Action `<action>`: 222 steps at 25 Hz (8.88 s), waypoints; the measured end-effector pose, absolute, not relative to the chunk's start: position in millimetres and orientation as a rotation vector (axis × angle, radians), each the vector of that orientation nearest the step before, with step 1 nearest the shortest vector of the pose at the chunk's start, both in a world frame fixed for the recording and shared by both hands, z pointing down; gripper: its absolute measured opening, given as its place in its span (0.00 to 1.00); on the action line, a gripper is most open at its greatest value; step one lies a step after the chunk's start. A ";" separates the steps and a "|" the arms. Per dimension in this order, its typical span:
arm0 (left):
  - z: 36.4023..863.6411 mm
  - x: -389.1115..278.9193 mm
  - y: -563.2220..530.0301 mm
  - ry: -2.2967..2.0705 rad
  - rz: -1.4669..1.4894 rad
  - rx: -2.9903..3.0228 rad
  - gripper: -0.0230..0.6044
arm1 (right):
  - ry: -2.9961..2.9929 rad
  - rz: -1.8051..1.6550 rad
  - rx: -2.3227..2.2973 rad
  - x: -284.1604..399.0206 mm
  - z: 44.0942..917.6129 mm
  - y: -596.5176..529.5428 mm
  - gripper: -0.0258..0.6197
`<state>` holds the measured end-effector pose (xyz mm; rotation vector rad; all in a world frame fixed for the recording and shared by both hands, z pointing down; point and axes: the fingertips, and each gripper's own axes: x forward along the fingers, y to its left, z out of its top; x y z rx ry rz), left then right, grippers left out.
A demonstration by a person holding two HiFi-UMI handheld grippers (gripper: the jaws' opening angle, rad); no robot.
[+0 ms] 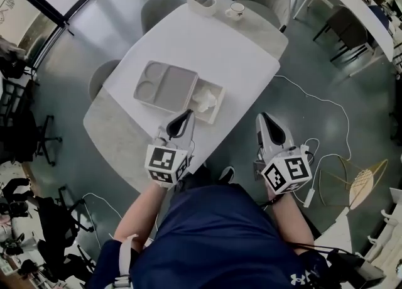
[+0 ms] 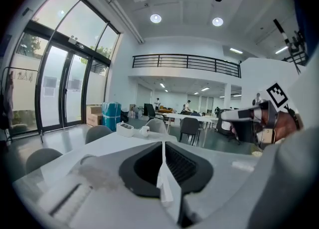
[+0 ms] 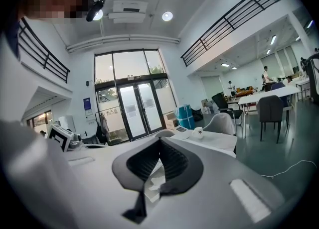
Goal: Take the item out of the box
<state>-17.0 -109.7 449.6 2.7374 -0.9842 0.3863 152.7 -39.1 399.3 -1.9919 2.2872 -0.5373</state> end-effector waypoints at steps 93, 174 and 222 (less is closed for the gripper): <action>734.2 -179.2 -126.0 -0.986 1.211 1.971 0.05 | 2.643 -0.718 -1.713 63.7 446.4 -107.9 0.04; 274.1 -70.8 -145.5 -1.338 -0.065 2.824 0.04 | 2.457 0.028 -1.800 118.5 273.3 -119.8 0.04; 297.4 -76.0 -143.7 -1.355 0.020 2.789 0.04 | 2.468 -0.045 -1.777 115.0 288.2 -116.3 0.04</action>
